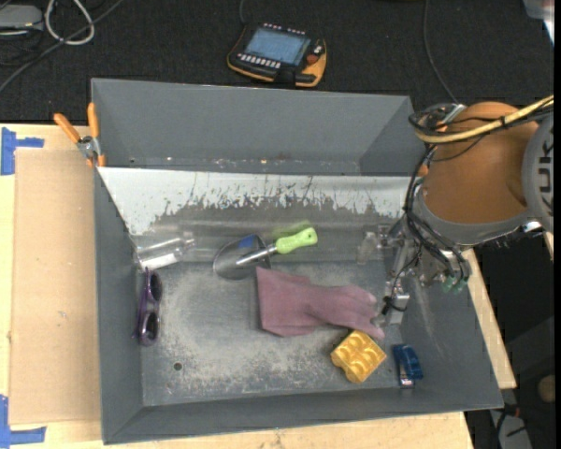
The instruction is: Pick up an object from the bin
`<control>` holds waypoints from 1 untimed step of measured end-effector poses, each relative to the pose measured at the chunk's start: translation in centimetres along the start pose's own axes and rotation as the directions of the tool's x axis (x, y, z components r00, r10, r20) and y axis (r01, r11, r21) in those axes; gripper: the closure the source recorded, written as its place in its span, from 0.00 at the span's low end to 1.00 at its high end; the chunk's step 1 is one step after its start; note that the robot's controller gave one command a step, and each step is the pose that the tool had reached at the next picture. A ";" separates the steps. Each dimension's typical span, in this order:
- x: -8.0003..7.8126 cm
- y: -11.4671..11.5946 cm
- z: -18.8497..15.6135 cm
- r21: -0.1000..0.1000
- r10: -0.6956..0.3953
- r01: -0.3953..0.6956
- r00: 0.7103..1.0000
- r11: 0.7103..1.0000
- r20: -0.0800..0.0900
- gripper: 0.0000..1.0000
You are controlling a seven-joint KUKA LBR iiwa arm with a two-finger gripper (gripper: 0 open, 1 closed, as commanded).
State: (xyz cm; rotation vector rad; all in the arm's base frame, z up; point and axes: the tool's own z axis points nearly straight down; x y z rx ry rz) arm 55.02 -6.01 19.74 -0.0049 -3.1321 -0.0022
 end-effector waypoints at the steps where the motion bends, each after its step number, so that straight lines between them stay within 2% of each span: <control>1: -0.2 0.0 -0.5 0.001 -0.003 0.003 1.000 1.000 0.008 0.00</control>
Offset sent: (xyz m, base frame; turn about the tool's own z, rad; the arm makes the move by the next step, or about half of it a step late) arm 0.0289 0.0430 -0.1274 0.2552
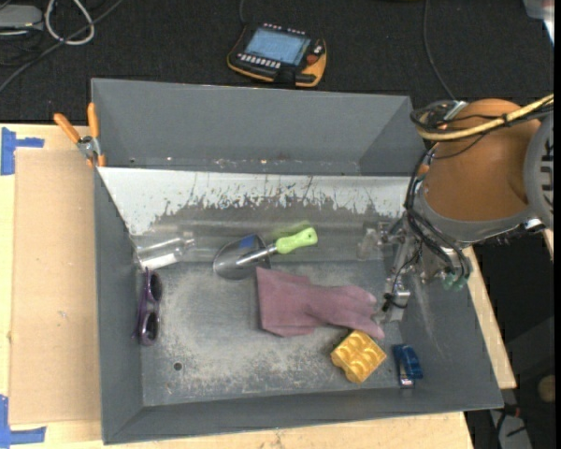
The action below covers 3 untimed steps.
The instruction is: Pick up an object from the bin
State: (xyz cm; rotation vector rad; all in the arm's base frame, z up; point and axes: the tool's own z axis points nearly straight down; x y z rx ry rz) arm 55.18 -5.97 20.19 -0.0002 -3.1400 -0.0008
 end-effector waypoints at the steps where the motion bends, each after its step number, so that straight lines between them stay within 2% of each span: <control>1: -2.0 3.0 9.4 -0.001 0.186 -0.186 0.983 0.983 -0.001 0.00; 2: -3.7 4.4 5.9 -0.001 0.253 -0.253 0.967 0.967 0.004 0.00; 3: -1.9 5.5 10.4 0.002 0.444 -0.444 0.896 0.896 -0.011 0.00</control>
Offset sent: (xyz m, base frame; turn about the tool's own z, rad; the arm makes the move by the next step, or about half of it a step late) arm 0.0375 0.0446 -0.0578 0.2580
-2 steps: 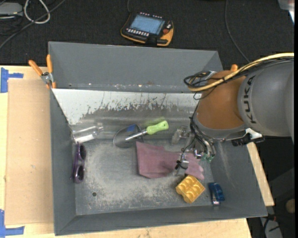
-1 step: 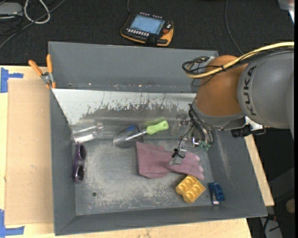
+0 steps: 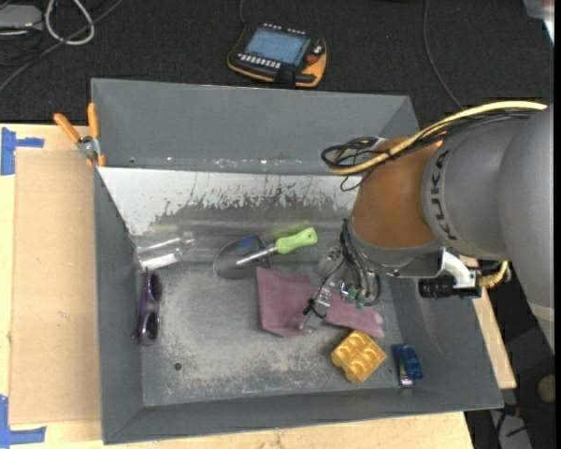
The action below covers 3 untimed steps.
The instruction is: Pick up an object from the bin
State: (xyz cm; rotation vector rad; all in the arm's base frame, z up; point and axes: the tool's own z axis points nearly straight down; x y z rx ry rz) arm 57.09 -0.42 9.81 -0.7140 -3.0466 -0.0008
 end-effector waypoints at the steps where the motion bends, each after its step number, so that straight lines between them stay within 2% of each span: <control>1: 0.8 -0.1 2.9 -0.006 0.010 -0.010 1.000 1.000 0.016 0.00; 2: -0.8 -2.2 2.8 -0.008 0.300 -0.300 0.954 0.954 0.007 1.00; 3: -0.8 -2.1 2.8 -0.008 0.299 -0.299 0.954 0.954 0.008 1.00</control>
Offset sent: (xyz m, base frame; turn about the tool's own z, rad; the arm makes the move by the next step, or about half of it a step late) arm -0.0026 -0.0247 -0.0281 0.3091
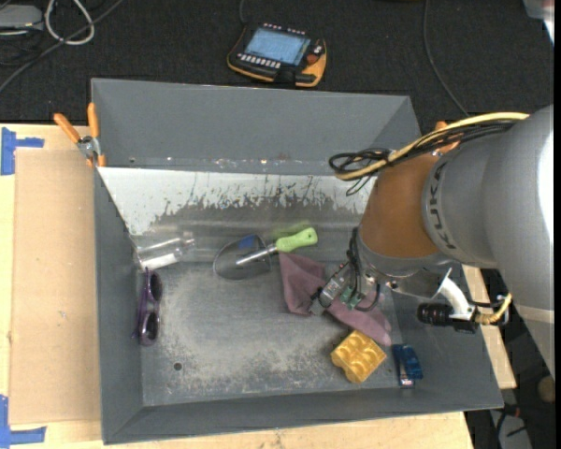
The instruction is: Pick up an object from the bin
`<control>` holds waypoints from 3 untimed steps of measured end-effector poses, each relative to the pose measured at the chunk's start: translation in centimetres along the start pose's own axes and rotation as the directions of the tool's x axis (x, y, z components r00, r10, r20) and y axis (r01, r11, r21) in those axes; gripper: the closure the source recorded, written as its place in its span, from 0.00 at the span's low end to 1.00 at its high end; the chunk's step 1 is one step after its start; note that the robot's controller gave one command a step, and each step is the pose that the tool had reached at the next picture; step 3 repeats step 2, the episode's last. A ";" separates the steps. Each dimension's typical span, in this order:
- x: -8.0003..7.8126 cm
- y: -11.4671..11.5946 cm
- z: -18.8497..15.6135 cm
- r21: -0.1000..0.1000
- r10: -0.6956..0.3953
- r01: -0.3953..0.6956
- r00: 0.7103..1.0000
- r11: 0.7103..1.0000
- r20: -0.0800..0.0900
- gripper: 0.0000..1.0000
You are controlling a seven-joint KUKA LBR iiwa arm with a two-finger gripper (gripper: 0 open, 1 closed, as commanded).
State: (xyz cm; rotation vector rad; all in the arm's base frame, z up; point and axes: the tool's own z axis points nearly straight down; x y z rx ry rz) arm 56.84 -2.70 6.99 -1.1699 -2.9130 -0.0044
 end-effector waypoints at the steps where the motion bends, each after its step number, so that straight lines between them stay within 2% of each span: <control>1: 0.2 -0.3 -2.1 0.008 0.000 0.000 1.000 1.000 -0.009 1.00; 2: -0.1 -0.1 -5.9 -0.001 -0.001 0.001 1.000 1.000 0.001 1.00; 3: -0.1 -0.1 -5.9 -0.001 -0.001 0.001 1.000 1.000 0.001 1.00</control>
Offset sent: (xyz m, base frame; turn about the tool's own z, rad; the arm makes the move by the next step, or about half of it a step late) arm -0.0015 0.0001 0.0048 -0.0004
